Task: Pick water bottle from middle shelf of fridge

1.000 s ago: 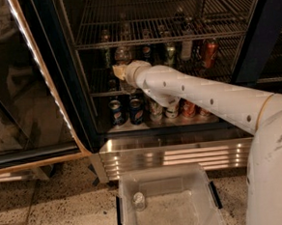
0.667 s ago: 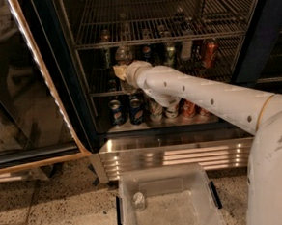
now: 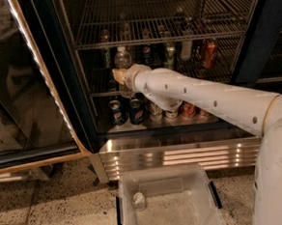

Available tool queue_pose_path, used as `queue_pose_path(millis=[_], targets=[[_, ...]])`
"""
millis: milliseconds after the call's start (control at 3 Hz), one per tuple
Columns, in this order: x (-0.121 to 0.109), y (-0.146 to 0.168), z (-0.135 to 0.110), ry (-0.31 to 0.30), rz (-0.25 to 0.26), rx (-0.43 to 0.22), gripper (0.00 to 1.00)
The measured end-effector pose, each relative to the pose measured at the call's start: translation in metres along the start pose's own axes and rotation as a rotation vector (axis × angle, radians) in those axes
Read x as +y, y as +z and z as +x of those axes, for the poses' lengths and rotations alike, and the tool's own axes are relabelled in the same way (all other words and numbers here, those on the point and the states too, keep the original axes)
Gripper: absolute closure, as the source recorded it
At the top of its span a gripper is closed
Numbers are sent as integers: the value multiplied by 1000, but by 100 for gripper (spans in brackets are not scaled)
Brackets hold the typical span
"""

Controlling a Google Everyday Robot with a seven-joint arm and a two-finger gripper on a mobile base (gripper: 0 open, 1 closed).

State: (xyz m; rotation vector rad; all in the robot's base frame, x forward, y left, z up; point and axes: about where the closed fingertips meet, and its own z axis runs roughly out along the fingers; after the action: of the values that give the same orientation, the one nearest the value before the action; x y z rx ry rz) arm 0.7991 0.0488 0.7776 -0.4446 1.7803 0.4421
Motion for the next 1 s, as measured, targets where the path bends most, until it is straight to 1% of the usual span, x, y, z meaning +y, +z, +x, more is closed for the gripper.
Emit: queue_pose_path(millis=[1000], targets=[[5, -8, 8, 11, -3, 12, 100]])
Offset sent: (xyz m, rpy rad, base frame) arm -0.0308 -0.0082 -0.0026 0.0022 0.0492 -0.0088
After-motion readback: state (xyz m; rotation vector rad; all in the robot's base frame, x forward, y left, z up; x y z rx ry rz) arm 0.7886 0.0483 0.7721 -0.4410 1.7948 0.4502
